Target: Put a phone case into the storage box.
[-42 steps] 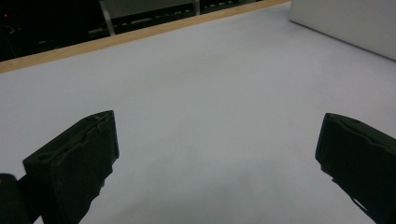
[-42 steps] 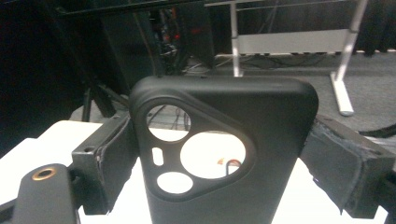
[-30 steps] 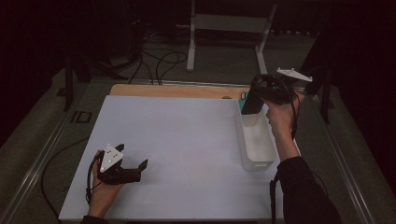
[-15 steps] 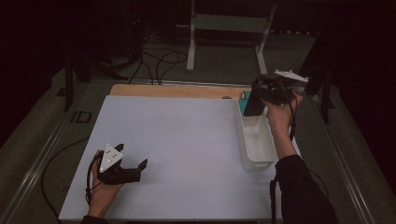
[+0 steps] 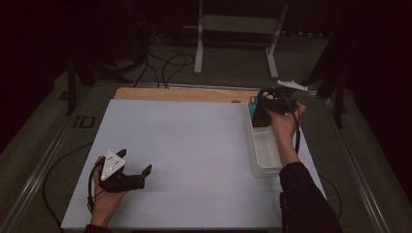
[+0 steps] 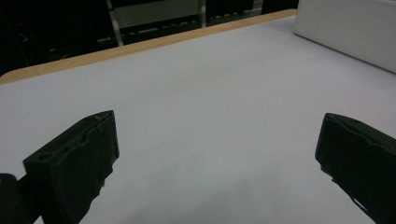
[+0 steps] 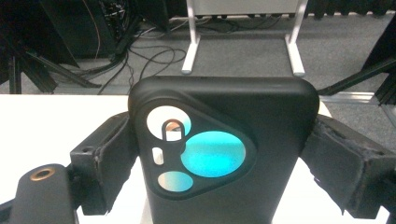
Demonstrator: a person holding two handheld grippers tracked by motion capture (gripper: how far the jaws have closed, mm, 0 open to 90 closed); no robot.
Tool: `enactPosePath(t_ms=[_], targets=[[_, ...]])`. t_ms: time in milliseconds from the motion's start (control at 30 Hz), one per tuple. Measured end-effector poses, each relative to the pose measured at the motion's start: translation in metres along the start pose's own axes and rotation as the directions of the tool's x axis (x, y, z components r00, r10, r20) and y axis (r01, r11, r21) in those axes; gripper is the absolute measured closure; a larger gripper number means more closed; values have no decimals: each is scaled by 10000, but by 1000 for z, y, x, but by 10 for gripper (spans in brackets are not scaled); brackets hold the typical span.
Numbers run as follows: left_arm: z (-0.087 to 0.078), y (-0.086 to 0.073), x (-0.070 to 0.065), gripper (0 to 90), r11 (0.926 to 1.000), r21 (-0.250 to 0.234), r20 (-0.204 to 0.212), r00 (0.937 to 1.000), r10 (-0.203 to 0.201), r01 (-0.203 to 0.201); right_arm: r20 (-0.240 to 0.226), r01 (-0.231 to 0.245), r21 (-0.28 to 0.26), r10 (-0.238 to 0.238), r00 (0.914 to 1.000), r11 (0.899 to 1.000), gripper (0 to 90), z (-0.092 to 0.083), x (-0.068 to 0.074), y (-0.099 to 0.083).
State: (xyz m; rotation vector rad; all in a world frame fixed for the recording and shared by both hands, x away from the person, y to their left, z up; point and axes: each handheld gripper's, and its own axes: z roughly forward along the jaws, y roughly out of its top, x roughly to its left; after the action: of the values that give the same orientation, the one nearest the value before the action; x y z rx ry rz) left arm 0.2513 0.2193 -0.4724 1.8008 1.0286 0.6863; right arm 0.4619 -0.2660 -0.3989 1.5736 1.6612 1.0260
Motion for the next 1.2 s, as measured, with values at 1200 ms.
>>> enactPosePath(t_ms=[1200], targets=[[-2,1,-1,3,9999,-127,49,10000,-37,37,507,568,494,-593,9970,9972,123,41,14,-20]])
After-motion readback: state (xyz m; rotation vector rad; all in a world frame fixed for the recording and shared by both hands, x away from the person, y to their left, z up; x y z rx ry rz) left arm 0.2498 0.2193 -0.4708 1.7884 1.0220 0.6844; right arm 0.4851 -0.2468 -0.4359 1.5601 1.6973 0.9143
